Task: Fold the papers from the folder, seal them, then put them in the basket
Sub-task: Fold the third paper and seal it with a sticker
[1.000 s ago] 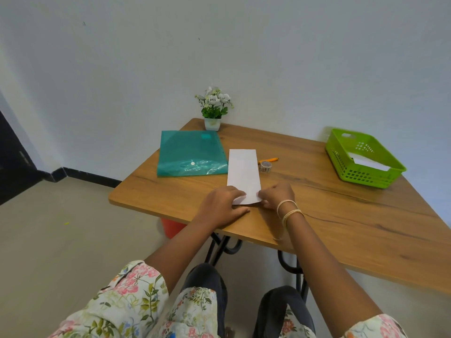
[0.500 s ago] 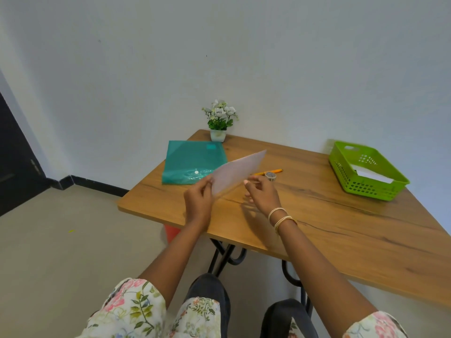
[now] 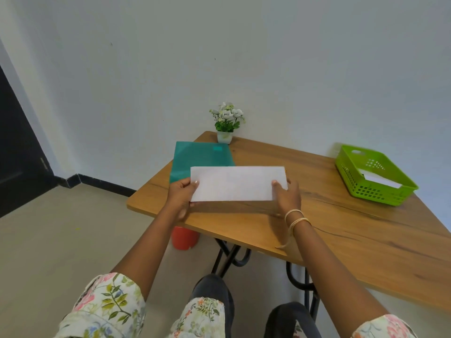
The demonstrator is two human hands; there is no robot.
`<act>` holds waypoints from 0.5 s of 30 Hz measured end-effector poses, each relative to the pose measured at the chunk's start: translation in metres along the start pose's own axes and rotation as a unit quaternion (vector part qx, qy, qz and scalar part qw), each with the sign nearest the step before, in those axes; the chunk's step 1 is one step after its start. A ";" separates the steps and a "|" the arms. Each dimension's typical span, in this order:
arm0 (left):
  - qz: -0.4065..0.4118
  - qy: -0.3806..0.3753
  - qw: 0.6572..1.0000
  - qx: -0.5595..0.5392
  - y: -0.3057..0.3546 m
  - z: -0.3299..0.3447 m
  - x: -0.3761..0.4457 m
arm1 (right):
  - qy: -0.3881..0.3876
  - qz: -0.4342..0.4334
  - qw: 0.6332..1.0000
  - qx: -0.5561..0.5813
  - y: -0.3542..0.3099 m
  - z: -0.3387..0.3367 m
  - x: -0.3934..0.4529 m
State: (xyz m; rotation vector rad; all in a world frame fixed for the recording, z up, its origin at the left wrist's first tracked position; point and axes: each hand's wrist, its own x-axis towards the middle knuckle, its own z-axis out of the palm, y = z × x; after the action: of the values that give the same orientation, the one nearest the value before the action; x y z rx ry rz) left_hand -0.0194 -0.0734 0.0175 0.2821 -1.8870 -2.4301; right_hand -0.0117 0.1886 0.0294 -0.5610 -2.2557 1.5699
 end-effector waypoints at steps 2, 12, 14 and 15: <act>-0.024 -0.003 0.999 0.034 0.001 0.001 -0.003 | -0.017 0.028 0.999 -0.039 0.004 -0.006 0.004; 0.148 0.038 0.901 0.407 -0.015 0.020 -0.005 | -0.046 0.044 0.979 -0.194 0.017 -0.010 -0.004; 0.137 0.045 0.836 0.529 -0.020 0.030 -0.006 | -0.047 0.024 0.982 -0.183 0.018 -0.008 -0.003; 0.117 0.054 0.785 0.606 -0.022 0.034 -0.008 | -0.045 0.018 0.982 -0.185 0.019 -0.007 -0.004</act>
State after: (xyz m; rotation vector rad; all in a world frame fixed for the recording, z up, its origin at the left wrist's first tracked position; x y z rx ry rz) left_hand -0.0160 -0.0338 0.0056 0.1748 -2.8693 -0.7093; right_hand -0.0027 0.1987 0.0141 -0.6394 -2.6417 1.2151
